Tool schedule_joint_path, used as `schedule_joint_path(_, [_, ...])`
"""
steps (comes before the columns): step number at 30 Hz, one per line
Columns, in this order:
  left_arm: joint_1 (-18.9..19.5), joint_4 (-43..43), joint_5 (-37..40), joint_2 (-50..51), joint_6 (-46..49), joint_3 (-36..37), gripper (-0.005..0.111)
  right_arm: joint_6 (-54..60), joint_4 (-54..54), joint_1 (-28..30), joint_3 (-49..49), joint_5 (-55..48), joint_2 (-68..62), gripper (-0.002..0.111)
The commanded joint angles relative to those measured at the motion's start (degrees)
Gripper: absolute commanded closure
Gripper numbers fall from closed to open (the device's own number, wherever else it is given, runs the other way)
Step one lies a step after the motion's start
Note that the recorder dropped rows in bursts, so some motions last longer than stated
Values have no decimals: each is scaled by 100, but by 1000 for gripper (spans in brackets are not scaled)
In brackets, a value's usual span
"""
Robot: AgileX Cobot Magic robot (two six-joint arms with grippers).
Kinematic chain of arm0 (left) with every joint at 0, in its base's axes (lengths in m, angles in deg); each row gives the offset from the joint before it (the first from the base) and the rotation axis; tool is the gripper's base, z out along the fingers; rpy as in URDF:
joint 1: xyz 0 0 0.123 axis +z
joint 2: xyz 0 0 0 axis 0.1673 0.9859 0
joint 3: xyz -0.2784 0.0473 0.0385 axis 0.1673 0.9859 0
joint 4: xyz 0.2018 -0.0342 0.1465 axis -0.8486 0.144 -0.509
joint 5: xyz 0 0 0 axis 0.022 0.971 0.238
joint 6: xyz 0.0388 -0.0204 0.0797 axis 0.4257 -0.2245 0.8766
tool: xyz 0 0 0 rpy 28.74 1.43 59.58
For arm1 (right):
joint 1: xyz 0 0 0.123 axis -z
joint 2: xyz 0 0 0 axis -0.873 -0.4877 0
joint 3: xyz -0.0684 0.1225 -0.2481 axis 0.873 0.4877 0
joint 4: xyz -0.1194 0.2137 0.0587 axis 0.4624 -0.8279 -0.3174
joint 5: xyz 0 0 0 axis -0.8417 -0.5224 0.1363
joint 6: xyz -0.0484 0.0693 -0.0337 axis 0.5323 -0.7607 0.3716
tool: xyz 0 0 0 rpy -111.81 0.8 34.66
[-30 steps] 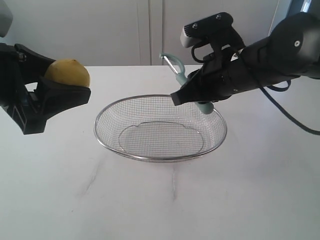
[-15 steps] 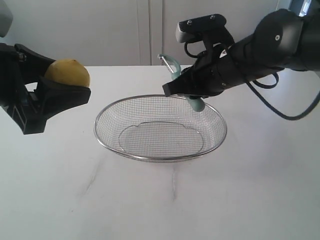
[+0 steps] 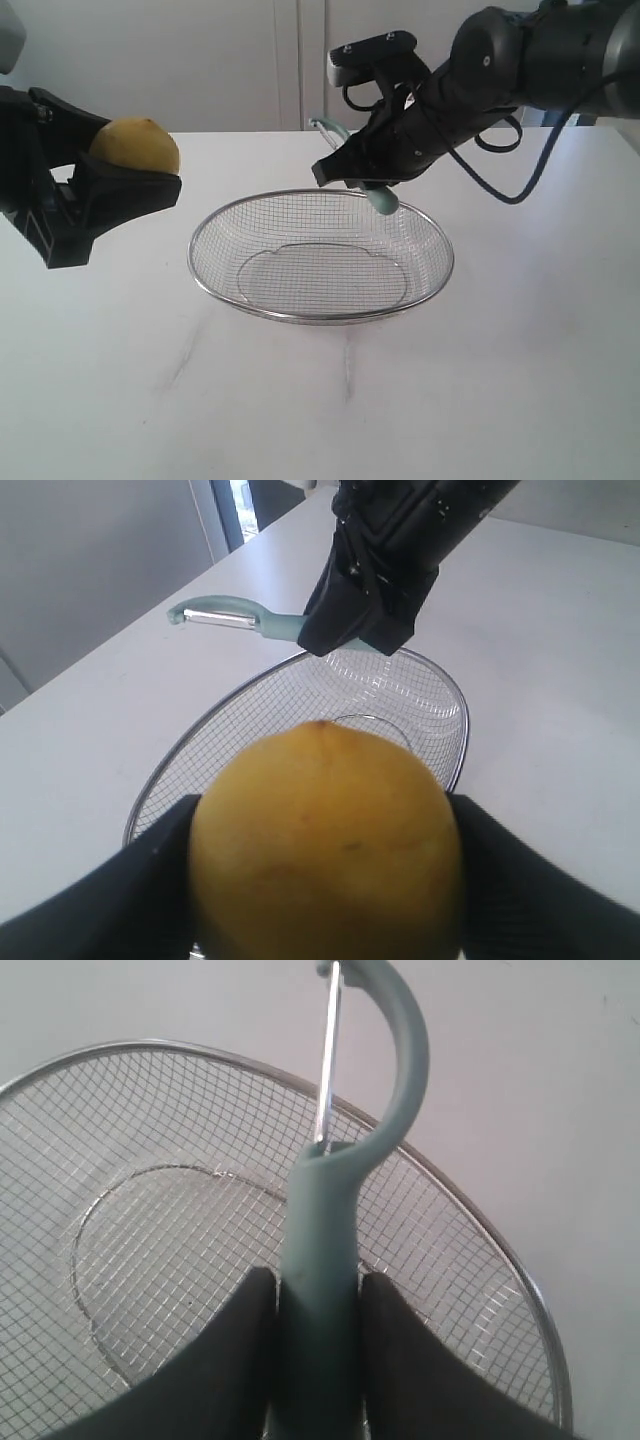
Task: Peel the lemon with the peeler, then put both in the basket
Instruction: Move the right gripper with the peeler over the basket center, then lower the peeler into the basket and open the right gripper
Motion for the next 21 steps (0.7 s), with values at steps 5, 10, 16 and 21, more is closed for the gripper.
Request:
schedule_joint_path(5, [3,185,-34,-68,-33,-19,107,261,120,14,-38,584,-426,108])
schedule_joint_path(10, [3,185,-59,-68,-33,-19,107,261,120,14,-38,439,-574,108])
schedule_joint_path(16, [3,185,-59,-68,-33,-19,107,378,269,14,-38,-225,-601,108])
schedule_joint_path(21, [3,185,-71,-68,-33,-19,107,390,512,14,-38,-339,-752,108])
